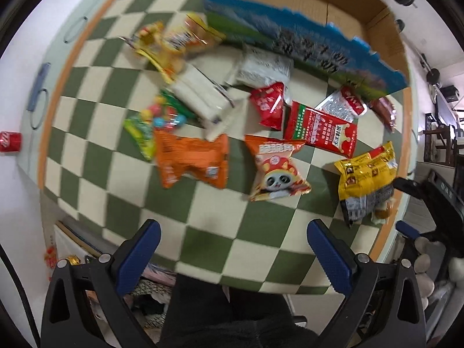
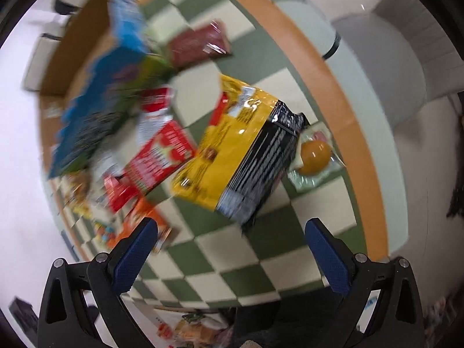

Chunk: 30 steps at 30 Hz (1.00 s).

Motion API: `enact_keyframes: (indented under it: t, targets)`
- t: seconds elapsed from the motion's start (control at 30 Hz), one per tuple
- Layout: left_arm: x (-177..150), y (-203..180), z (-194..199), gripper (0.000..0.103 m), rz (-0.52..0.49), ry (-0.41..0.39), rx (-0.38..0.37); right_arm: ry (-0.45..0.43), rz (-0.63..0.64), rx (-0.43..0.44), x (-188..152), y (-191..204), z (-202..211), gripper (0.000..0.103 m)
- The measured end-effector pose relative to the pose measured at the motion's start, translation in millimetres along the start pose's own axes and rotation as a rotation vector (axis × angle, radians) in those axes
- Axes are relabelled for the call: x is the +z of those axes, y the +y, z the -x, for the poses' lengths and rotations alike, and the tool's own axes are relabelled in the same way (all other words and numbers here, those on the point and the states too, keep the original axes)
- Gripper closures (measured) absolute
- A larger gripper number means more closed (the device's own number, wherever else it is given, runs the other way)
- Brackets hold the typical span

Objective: Organize snacks
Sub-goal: 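Grasp the yellow-black noodle pack with the right tool while the left tool grasps the orange chip bag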

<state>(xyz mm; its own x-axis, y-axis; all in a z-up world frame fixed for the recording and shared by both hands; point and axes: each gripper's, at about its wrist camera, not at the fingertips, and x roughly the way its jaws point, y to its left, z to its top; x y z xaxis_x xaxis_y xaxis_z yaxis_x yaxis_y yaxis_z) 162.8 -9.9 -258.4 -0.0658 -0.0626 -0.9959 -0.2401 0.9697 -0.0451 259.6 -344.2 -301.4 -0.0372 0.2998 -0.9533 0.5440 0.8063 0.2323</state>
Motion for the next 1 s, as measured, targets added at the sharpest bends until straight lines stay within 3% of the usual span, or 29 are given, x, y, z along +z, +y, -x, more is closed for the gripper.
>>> enact_keyframes:
  t: [0.13, 0.3, 0.53, 0.6, 0.67, 0.77, 1.0]
  targets:
    - [19.8, -17.8, -29.7, 0.000, 0.004, 0.045, -0.002, 0.096, -0.104, 0.001, 35.8, -6.0, -49.3, 0.000]
    - [39.0, -29.9, -70.4, 0.000, 0.017, 0.123, -0.022, 0.190, -0.145, -0.057, 47.2, 1.3, -89.2, 0.000]
    - [56.9, -24.7, -108.6, 0.000, 0.081, 0.205, -0.084, 0.218, -0.185, -0.116, 46.4, 7.0, -106.9, 0.000]
    - [61.9, -24.0, -114.7, 0.009, 0.078, 0.201, -0.086, 0.218, -0.187, -0.128, 46.8, 8.6, -108.9, 0.001]
    - [66.1, -24.8, -121.2, 0.037, 0.066, 0.213, -0.083, 0.215, -0.186, -0.150, 45.7, 10.4, -111.8, 0.002]
    - [69.6, -27.3, -121.2, 0.054, 0.032, 0.219, -0.104, 0.196, -0.159, -0.166, 47.8, 14.0, -112.0, 0.004]
    - [69.5, -56.2, -103.8, 0.058, -0.203, 0.138, 0.012, 0.116, 0.080, -0.289, 21.7, 46.1, -109.0, 0.013]
